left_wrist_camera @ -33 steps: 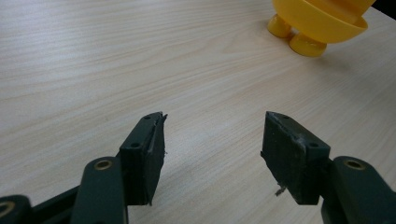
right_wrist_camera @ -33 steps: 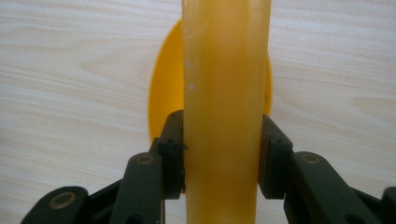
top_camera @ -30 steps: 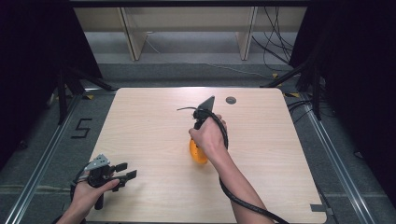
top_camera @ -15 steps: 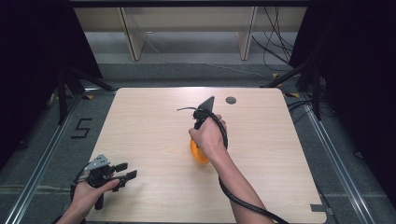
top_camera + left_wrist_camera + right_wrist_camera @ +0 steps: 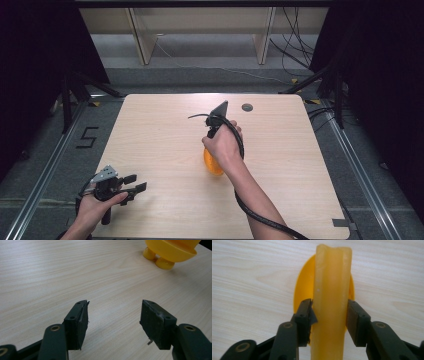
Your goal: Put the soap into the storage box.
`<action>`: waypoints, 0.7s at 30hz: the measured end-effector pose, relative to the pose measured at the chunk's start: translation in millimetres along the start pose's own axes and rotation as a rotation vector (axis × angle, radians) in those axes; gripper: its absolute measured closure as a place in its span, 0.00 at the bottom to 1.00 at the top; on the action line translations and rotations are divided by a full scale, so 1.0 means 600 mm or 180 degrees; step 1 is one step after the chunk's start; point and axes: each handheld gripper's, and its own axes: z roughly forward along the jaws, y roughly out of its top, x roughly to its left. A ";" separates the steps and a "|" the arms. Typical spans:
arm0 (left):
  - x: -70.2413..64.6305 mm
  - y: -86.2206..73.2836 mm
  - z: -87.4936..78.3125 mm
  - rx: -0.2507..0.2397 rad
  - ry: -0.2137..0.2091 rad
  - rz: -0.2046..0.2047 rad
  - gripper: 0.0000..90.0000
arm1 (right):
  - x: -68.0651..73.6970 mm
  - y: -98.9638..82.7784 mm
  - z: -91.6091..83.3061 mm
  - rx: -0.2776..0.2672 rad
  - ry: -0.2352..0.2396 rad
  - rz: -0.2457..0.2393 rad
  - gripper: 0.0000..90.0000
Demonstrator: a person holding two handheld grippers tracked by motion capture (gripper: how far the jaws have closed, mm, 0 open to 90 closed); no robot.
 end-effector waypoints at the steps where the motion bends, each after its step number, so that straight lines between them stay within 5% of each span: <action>1: 0.000 0.000 0.000 -0.0004 0.0018 0.0027 0.43 | -0.001 -0.001 -0.005 -0.0038 -0.0021 -0.0062 0.65; 3: -0.001 0.000 -0.001 0.0008 0.0033 0.0024 0.43 | -0.001 -0.003 -0.011 -0.0071 -0.0016 -0.0073 0.63; 4: -0.001 0.000 0.000 -0.0001 0.0030 0.0015 0.43 | -0.006 -0.003 -0.012 -0.0138 -0.0018 -0.0222 0.63; 6: -0.002 0.000 0.000 0.0001 0.0032 0.0016 0.43 | 0.000 -0.007 -0.022 -0.0121 -0.0010 -0.0115 0.61; 11: 0.000 0.000 0.000 0.0009 0.0034 0.0021 0.43 | -0.002 -0.013 -0.035 -0.0275 -0.0008 -0.0249 0.58; 21: -0.001 0.000 0.000 0.0010 0.0031 0.0005 0.43 | -0.018 -0.042 -0.071 -0.0321 0.0279 -0.0303 0.57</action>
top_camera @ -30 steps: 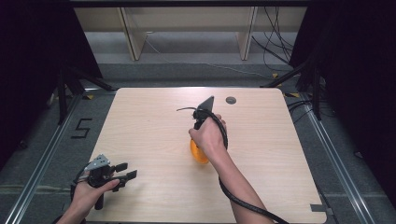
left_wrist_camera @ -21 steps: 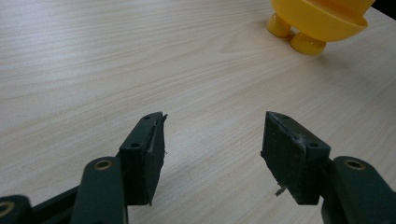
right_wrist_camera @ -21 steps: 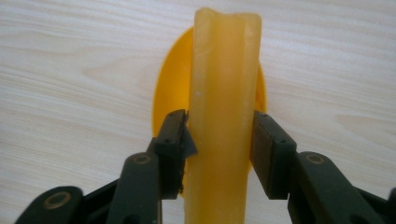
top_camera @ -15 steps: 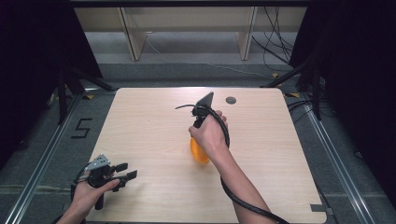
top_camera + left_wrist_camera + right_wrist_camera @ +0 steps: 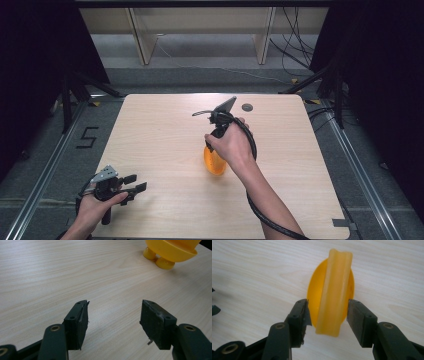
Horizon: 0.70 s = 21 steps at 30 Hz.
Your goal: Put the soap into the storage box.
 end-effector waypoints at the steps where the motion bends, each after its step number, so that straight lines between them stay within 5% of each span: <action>1: -0.001 0.000 0.001 -0.0012 -0.0003 -0.0020 0.43 | -0.005 -0.004 -0.001 -0.0016 0.0036 -0.0059 0.57; 3: -0.001 0.000 0.001 -0.0009 0.0001 -0.0012 0.43 | -0.013 -0.014 -0.003 -0.0031 0.0185 -0.0086 0.57; 7: 0.001 0.000 0.001 -0.0031 -0.0024 0.0007 0.43 | -0.027 -0.032 -0.004 -0.0085 0.0075 -0.0169 0.58; 8: 0.002 -0.001 0.001 0.0001 -0.0024 -0.0012 0.43 | -0.028 -0.037 -0.006 -0.0026 0.0090 -0.0081 0.58; 10: 0.001 -0.001 0.001 -0.0007 -0.0023 -0.0027 0.43 | -0.043 -0.047 -0.002 -0.0091 0.0081 -0.0251 0.59; 11: 0.001 -0.001 0.001 -0.0006 -0.0023 -0.0027 0.43 | -0.042 -0.052 -0.005 0.0012 0.0099 -0.0091 0.59; 21: 0.002 -0.001 0.001 -0.0013 -0.0013 -0.0022 0.43 | -0.104 -0.103 0.007 0.0025 0.0086 -0.0136 0.61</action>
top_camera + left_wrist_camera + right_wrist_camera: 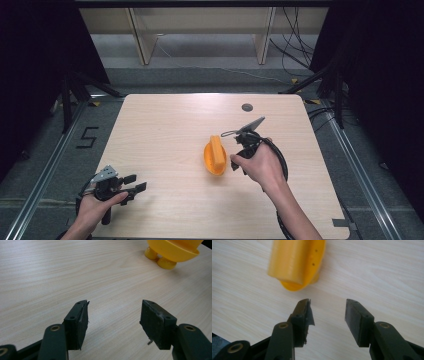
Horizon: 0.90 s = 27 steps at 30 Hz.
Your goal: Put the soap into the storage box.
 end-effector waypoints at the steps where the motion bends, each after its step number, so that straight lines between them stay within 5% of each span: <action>1: 0.000 0.000 0.000 -0.0001 0.0001 0.0001 0.43 | -0.010 -0.007 0.002 0.0002 -0.0021 -0.0022 0.62; 2: 0.000 0.000 0.000 0.0000 0.0003 0.0003 0.43 | -0.015 -0.009 0.004 -0.0051 -0.0009 -0.0113 0.62; 6: 0.001 0.000 0.001 0.0001 0.0004 -0.0005 0.43 | -0.040 -0.036 0.012 0.0031 -0.0011 0.0051 0.62; 11: 0.001 -0.001 0.001 0.0011 0.0011 -0.0004 0.43 | -0.078 -0.064 0.031 -0.0061 -0.0072 -0.0061 0.62; 15: 0.001 -0.001 0.001 0.0017 0.0035 0.0022 0.43 | -0.099 -0.088 0.040 0.0040 -0.0049 0.0170 0.61; 16: 0.002 0.000 0.001 0.0035 0.0033 0.0022 0.43 | -0.110 -0.093 0.045 -0.0017 -0.0109 0.0059 0.61; 27: 0.001 -0.001 0.002 0.0004 0.0062 -0.0003 0.43 | -0.155 -0.138 0.070 -0.0279 -0.0059 0.0126 0.58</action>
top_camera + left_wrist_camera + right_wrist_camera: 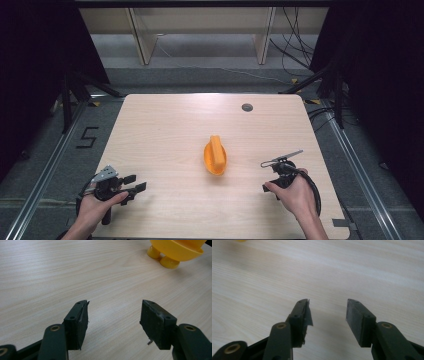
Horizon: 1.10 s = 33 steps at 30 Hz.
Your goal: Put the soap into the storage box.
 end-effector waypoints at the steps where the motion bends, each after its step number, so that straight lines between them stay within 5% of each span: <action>1: 0.000 0.000 0.000 0.0002 -0.0001 -0.0001 0.43 | -0.005 -0.004 0.002 -0.0008 -0.0024 0.0011 0.58; 14: 0.000 0.000 0.000 0.0014 0.0006 -0.0002 0.43 | -0.038 -0.050 0.014 -0.0440 -0.0058 0.0057 0.61; 18: 0.000 0.000 0.000 0.0022 -0.0013 -0.0002 0.43 | -0.041 -0.060 0.017 -0.0572 0.0005 0.0015 0.62; 19: 0.000 0.000 0.000 0.0032 -0.0015 -0.0015 0.43 | -0.044 -0.063 0.019 -0.0622 0.0149 0.0033 0.62; 22: 0.000 0.000 -0.001 0.0031 -0.0020 -0.0008 0.43 | -0.047 -0.070 0.020 -0.0829 -0.0045 -0.0135 0.63; 32: -0.004 0.003 -0.001 -0.0005 -0.0065 0.0053 0.43 | -0.037 -0.083 0.017 -0.1074 0.0073 -0.0201 0.76; 33: -0.003 0.003 -0.001 -0.0010 -0.0081 0.0085 0.43 | -0.035 -0.083 0.016 -0.1072 -0.0037 -0.0177 0.77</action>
